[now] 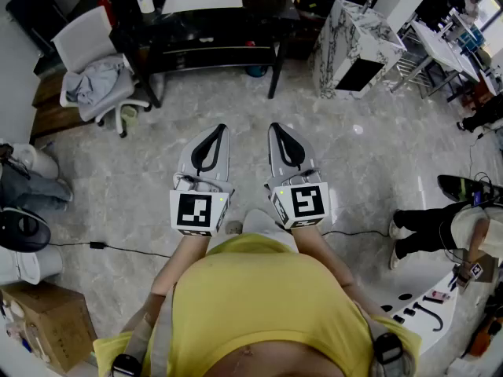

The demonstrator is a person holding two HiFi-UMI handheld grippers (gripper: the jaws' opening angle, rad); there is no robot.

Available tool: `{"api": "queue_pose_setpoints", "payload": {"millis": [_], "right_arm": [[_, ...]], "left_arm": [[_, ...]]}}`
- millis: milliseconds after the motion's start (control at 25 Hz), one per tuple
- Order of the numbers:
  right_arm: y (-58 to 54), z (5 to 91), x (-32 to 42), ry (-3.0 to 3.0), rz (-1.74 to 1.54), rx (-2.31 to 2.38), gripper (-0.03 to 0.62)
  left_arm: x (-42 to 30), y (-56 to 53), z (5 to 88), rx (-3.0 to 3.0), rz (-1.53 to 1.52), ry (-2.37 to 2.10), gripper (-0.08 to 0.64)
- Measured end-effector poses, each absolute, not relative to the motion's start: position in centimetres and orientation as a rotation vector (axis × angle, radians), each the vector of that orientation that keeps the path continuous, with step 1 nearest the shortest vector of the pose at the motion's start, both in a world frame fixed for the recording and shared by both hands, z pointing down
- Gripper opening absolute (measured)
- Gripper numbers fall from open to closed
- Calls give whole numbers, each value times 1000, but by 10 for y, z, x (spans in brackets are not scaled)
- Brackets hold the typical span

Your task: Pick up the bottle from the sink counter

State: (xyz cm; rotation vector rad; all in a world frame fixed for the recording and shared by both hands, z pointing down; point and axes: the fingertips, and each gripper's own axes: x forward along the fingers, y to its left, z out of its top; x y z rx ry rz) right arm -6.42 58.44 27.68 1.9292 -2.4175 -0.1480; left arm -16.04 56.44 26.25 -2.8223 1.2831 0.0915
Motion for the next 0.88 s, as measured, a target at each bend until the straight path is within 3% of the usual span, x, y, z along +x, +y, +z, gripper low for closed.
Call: {"api": "queue_pose_setpoints", "payload": {"millis": [400, 880], "right_arm": [[522, 298, -42, -2425, -114, 1948, 0], [348, 301, -2, -2500, -105, 1832, 2]], "left_arm": [[-136, 505, 281, -2845, 76, 1240, 1], [-87, 341, 271, -2825, 137, 1278, 2]]}}
